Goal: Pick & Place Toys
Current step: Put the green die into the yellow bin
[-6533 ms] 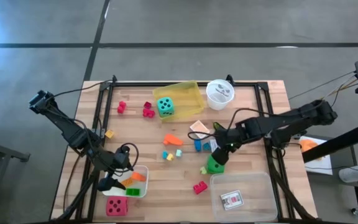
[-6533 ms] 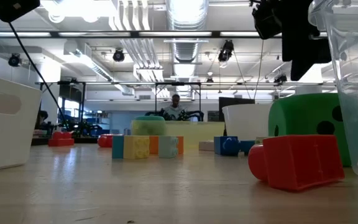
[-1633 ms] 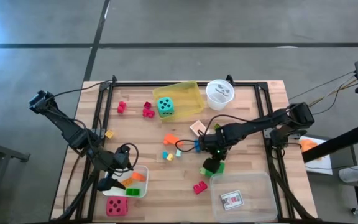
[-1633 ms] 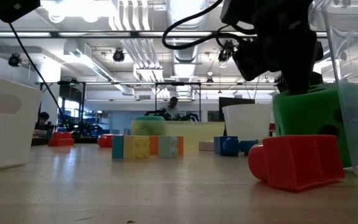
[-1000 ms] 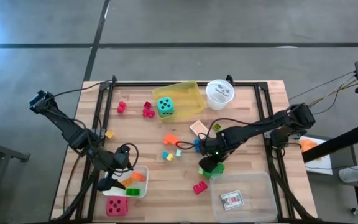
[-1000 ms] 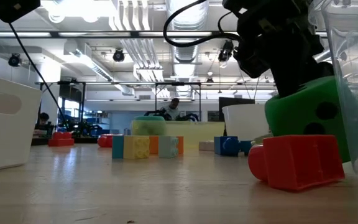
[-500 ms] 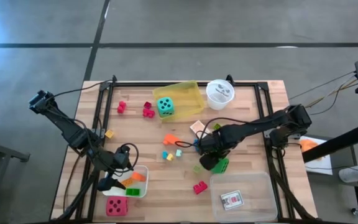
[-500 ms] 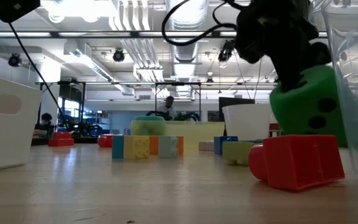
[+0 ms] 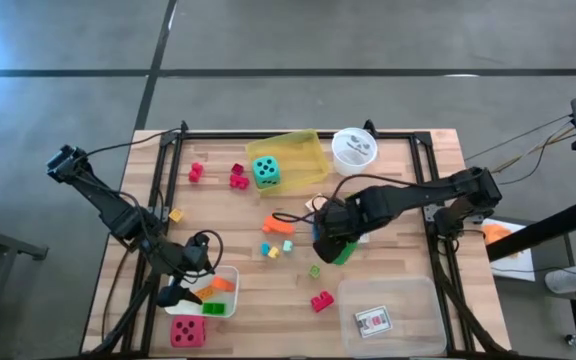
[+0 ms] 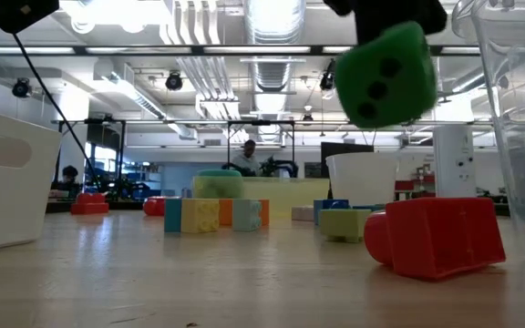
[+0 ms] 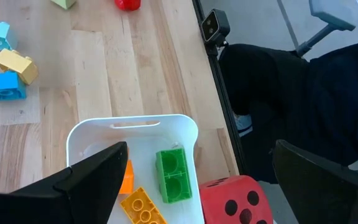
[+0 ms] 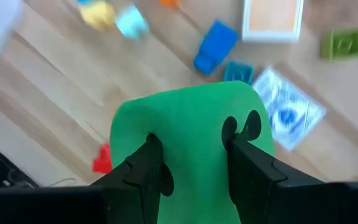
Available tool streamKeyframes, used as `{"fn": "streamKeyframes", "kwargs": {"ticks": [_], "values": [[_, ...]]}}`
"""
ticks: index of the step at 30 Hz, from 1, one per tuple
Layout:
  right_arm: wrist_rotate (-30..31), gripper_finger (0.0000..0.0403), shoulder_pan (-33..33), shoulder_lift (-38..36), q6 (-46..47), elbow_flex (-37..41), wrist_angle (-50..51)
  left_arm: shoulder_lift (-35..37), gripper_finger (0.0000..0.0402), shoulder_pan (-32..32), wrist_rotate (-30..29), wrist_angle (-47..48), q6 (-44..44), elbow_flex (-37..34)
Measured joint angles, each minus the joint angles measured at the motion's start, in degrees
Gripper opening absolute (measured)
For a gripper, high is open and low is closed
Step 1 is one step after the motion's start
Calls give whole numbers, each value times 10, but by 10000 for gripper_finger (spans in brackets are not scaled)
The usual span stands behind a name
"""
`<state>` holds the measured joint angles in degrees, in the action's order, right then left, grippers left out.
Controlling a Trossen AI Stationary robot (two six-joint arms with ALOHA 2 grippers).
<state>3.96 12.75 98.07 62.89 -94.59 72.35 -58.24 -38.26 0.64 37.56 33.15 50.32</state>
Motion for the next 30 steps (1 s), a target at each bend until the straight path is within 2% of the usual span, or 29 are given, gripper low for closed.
{"fn": "streamKeyframes", "kwargs": {"ticks": [5, 9, 14, 20, 26, 30], "values": [[67, 137, 0, -1, -36, -48, 0, 2, 386, 0, -18, -1, -41, 25], [133, 137, -6, 0, -89, -69, -5, 23, 386, 0, -67, -24, -105, 35], [190, 137, -35, 0, -171, -70, -46, 73, 386, 0, -116, -45, -98, 19], [202, 137, -102, 1, -235, -43, -185, 143, 386, 0, -134, -46, -34, -33], [203, 138, -177, 3, -211, -14, -315, 202, 386, 0, -136, -48, 2, -73], [202, 138, -222, 21, -181, -15, -326, 220, 386, 0, -136, -50, 4, -86]]}}
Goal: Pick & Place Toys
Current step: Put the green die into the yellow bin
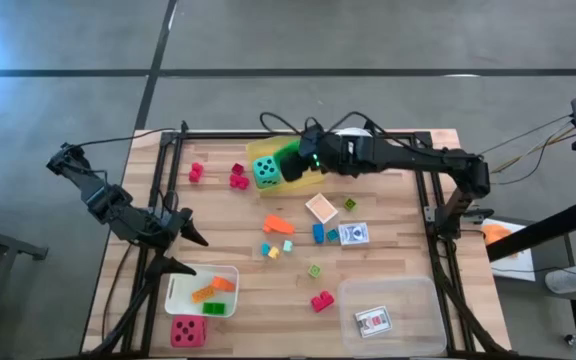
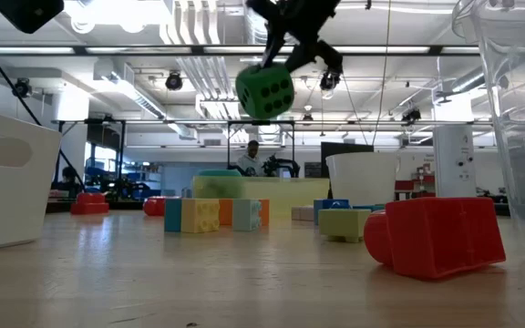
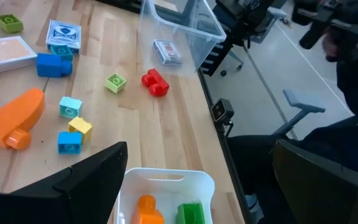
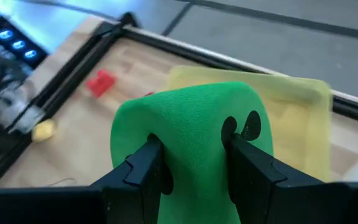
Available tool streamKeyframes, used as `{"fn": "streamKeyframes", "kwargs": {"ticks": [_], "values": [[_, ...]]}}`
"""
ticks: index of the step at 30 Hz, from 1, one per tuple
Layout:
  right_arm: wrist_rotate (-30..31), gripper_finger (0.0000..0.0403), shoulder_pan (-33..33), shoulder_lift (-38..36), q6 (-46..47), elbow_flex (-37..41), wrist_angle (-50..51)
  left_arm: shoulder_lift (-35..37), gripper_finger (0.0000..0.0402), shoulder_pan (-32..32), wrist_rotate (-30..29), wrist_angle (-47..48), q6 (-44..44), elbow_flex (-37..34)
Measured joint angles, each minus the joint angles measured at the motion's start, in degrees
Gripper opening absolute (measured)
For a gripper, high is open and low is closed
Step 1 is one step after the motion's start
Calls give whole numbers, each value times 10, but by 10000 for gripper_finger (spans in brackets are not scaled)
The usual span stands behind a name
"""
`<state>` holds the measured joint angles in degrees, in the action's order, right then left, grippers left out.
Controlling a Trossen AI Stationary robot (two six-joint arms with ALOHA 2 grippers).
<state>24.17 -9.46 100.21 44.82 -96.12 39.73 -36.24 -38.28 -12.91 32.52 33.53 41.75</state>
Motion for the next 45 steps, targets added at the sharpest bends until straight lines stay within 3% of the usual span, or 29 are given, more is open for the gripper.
{"fn": "streamKeyframes", "kwargs": {"ticks": [10, 26, 33, 45], "values": [[-7, 138, -57, 103, 6, -102, 21, 1, 386, 0, 4, 3, 2, -2], [-3, 139, -81, 325, 2, -387, 263, 0, 386, 0, 5, 21, 2, -7], [28, 139, -84, 320, 25, -372, 288, 0, 386, 0, 6, 30, 15, -10], [30, 139, -79, 321, 34, -357, 288, 0, 386, 0, 5, 29, 15, -9]]}}
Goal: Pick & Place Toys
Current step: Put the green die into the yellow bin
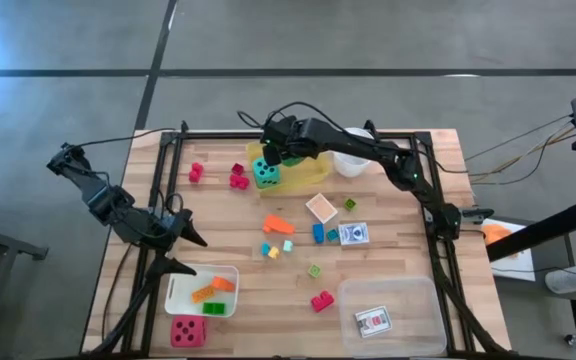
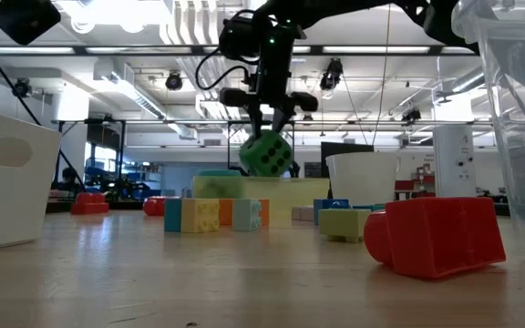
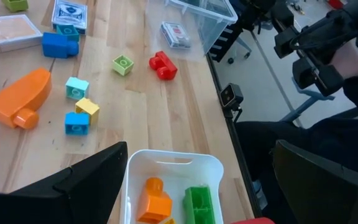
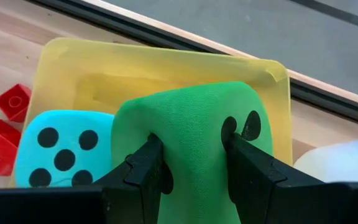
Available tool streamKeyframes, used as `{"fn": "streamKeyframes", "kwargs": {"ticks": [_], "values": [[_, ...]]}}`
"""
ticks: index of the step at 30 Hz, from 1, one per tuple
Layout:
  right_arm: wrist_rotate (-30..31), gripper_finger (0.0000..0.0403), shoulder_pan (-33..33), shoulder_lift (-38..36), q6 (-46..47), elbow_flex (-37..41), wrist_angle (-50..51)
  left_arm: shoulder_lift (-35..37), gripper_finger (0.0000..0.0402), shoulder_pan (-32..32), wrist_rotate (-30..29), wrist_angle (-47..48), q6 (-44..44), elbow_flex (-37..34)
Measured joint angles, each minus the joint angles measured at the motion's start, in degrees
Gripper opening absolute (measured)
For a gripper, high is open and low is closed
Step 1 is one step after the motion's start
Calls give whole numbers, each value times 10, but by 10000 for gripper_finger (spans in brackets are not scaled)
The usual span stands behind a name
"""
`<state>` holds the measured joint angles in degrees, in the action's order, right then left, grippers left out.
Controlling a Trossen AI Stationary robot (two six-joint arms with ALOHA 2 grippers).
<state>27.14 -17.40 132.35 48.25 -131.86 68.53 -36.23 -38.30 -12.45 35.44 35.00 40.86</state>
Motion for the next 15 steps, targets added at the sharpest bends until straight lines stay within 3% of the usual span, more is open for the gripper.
{"fn": "streamKeyframes", "kwargs": {"ticks": [15], "values": [[19, 139, -5, 0, -6, 46, -12, 0, 386, 0, 0, 0, 0, 0]]}}
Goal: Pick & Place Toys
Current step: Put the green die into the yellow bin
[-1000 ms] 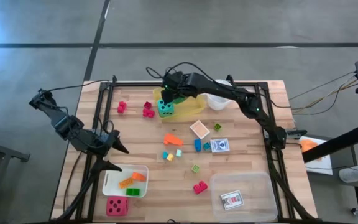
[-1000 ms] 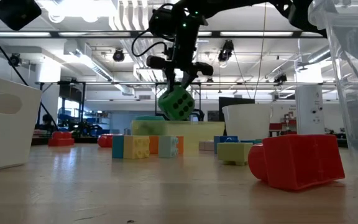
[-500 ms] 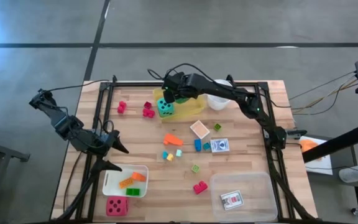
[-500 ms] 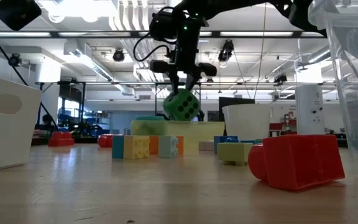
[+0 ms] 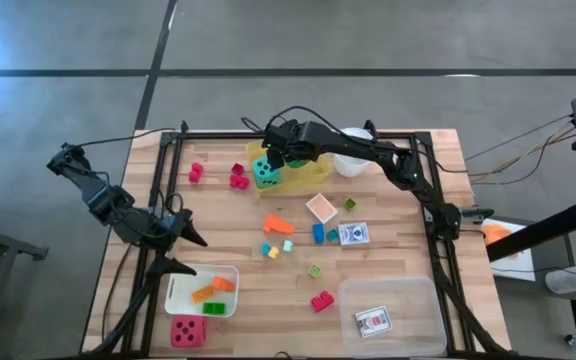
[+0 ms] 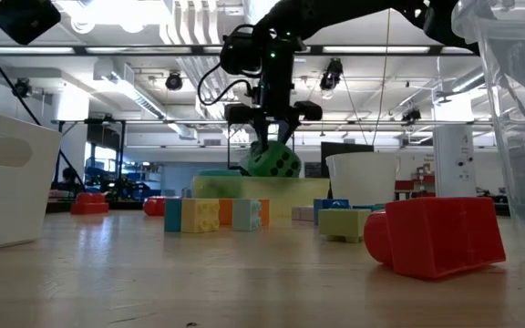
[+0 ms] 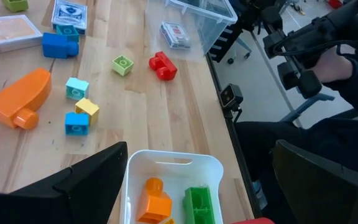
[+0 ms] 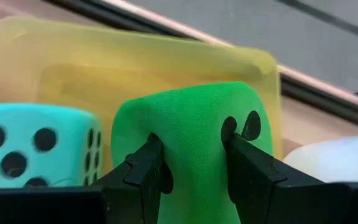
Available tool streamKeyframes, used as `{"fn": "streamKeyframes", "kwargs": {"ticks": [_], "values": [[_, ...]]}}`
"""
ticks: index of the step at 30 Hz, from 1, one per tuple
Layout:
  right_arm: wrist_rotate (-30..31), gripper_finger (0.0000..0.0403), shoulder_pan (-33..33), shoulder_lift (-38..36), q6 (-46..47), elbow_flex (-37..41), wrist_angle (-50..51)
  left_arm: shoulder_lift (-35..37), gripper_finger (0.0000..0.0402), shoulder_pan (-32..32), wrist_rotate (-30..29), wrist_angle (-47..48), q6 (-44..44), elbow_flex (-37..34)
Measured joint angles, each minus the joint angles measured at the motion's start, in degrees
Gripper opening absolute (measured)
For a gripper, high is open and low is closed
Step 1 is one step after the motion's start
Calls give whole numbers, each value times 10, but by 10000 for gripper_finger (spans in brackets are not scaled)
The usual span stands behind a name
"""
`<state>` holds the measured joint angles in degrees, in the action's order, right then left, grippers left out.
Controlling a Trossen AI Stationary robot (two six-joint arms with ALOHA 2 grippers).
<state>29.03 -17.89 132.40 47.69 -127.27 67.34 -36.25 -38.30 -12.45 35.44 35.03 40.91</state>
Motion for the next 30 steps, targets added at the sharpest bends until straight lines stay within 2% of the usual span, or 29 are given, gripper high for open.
{"fn": "streamKeyframes", "kwargs": {"ticks": [11, 16, 30], "values": [[9, 139, -4, 0, -51, 1, 24, 0, 386, 0, 0, 0, 0, 0], [-21, 139, 3, 0, -171, 2, 0, 0, 386, 0, 0, 0, 0, 0], [-19, 139, 43, 0, -481, 12, -27, 0, 386, 0, 0, 0, 0, 0]]}}
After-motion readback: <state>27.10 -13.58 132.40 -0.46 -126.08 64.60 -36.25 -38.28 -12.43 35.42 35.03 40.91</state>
